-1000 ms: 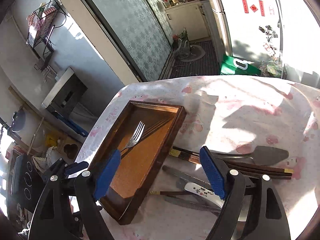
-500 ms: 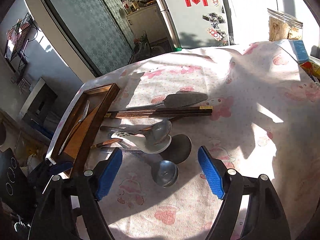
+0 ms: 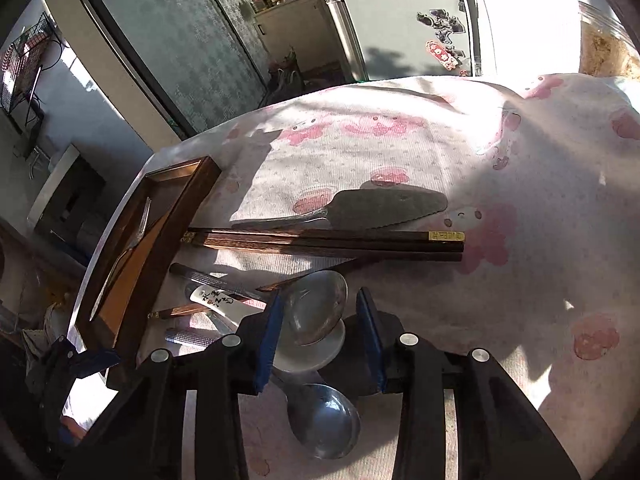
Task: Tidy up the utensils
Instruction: 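Grasp the large silver spoon with textured handle using the right tool, then lower the large spoon into the tray beside the fork, open right tool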
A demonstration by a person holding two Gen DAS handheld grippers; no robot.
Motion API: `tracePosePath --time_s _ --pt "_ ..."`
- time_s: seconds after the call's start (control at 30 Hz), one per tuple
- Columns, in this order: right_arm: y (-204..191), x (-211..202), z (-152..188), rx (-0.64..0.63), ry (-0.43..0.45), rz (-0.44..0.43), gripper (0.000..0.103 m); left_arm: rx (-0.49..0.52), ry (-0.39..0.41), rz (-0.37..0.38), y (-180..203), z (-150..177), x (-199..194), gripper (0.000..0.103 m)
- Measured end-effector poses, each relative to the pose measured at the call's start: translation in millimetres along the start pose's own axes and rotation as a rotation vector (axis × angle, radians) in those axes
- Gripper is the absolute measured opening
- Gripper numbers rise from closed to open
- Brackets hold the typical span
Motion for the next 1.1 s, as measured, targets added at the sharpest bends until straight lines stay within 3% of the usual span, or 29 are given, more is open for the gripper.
tracePosePath --time_s 0.03,0.23,0.43,0.63,0.67,0.73,0.8,0.93,1.1 --pt "0 -1 -1 -0.017 0.011 0.006 0.012 0.014 0.000 -0.008 -2 -1 0 0.093" --pt "-13 -37 -6 -0.083 0.071 -0.050 0.003 0.124 0.042 -0.058 -8 -16 -1 0.093" --pt "-42 -102 -4 -0.190 0.134 -0.089 0.002 0.120 0.056 -0.061 -14 -29 3 0.093" --pt "-75 -144 9 -0.296 0.133 -0.103 0.001 0.135 0.084 -0.047 -2 -36 3 0.092" --pt "-80 -147 10 -0.307 0.128 -0.106 0.002 0.134 0.083 -0.043 0 -36 3 0.087" --pt "-90 -151 10 -0.327 0.126 -0.111 0.002 0.136 0.060 -0.025 3 -34 3 0.064" --pt "-100 -154 8 -0.336 0.132 -0.116 0.002 0.140 0.042 -0.019 2 -31 0 0.026" --pt "-125 -149 -10 -0.360 0.143 -0.119 0.002 0.108 0.058 -0.033 -17 -33 -18 0.021" --pt "-169 -110 -42 -0.382 0.120 -0.172 0.002 0.004 0.047 -0.128 -74 -30 -38 0.021"
Point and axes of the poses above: each gripper's, at about its wrist camera, not at the fingertips, and x roughly the way its jaws point, y to its right, z to its underside, the point moved 9 cm from there along x, roughly the way its jaws point, and after that the axes turned 6 degrees about -z, right-handed, at the moved point
